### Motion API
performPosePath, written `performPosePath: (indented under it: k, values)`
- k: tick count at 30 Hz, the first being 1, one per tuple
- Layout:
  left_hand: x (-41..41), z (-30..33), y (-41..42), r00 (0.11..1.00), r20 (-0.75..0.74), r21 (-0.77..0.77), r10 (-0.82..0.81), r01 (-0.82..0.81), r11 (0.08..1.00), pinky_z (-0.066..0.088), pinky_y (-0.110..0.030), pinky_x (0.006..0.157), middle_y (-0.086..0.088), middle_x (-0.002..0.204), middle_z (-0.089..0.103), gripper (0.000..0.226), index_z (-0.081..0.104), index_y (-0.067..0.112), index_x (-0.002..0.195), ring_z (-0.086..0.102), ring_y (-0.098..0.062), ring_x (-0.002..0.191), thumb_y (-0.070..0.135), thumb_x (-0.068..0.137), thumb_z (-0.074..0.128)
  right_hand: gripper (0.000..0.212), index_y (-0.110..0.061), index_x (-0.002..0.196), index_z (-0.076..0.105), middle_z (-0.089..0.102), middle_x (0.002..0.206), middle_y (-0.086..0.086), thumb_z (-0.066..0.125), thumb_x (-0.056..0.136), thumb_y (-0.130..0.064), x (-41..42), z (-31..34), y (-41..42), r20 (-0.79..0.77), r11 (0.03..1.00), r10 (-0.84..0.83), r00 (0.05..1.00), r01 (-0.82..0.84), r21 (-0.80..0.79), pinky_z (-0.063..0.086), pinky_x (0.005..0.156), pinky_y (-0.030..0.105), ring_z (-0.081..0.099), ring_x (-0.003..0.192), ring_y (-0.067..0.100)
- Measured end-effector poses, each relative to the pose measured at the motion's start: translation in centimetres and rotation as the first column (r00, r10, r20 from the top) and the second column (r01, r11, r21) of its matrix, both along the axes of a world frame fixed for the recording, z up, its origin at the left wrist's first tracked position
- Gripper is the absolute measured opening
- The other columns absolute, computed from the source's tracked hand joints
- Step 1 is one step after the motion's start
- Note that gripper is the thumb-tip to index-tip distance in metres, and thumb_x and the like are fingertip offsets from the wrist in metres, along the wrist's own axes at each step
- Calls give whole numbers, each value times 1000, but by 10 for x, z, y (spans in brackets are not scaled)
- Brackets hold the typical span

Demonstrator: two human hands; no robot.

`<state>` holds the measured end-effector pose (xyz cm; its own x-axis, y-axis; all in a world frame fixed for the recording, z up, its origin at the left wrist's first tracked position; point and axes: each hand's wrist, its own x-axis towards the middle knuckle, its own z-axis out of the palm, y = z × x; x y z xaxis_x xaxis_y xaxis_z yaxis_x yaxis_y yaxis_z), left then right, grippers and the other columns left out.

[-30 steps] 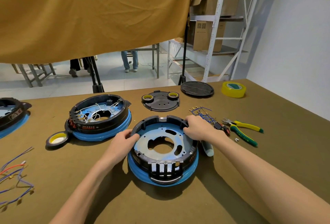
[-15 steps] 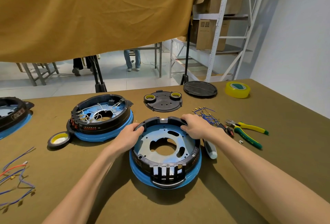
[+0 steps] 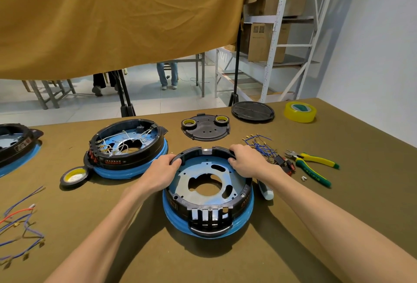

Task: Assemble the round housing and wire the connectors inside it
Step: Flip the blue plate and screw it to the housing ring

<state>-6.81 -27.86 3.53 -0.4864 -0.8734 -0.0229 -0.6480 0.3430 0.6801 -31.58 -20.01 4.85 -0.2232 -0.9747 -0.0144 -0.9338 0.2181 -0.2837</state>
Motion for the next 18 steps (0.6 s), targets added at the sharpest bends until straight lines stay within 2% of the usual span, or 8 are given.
performPosePath:
  k: [3,6,8,10,12,14,16,18]
  values:
    - [-2,0,4,1000,7,-8,19,-19,1000,40,-28,62,-1,89,62,28,61,19,98,57,-12,80,32,110,39,24,-17,123,64,71,99,4,54,102,-26,-2,-4,1,41,999,-6,999,7,-40,58,70,35,67,86,21]
    - [-3,-3,16,995,-28,10,93,-93,996,42,-29,63,-7,91,66,26,63,16,100,59,-16,79,32,107,44,22,-14,115,72,71,90,1,61,99,-25,-7,-6,0,150,992,-41,988,58,-111,45,55,23,64,75,12]
    - [-3,-9,27,985,-108,74,132,-125,989,43,-29,62,-6,86,67,24,65,17,95,60,-17,76,33,104,50,20,-13,109,74,70,87,0,67,97,-26,-8,-5,-2,243,982,-91,966,128,-142,42,54,21,63,72,7]
    - [-1,-16,36,970,-172,141,170,-146,979,48,-34,68,-6,87,68,23,65,17,97,65,-21,82,36,103,53,19,-13,104,75,72,85,0,69,96,-29,-10,-2,-3,322,986,-89,943,129,-106,42,55,21,65,73,11]
    - [1,-21,42,955,-199,183,220,-185,966,50,-35,70,-6,92,71,29,66,15,103,68,-21,88,40,102,52,20,-13,107,73,72,87,0,68,96,-29,-11,1,0,351,995,-66,934,89,-50,42,56,21,65,73,13]
    - [2,-25,46,936,-245,211,252,-202,956,53,-37,72,-11,94,72,32,66,16,102,70,-26,92,43,103,50,22,-13,111,68,69,84,0,65,96,-28,-12,-2,7,330,995,-97,939,101,6,42,55,22,60,66,12]
    - [3,-30,49,940,-236,193,246,-203,960,54,-46,89,-15,114,70,39,65,16,118,65,-32,109,47,103,47,17,-9,105,64,65,80,5,60,96,-22,-13,-9,14,238,988,-153,959,146,46,42,55,29,55,63,18]
    - [6,-35,47,971,-116,148,210,-193,970,44,-50,109,-9,142,55,63,46,20,148,51,-29,132,62,101,41,9,-6,99,62,65,87,10,58,94,-12,-12,-14,19,141,984,-179,974,176,31,48,62,33,59,72,25]
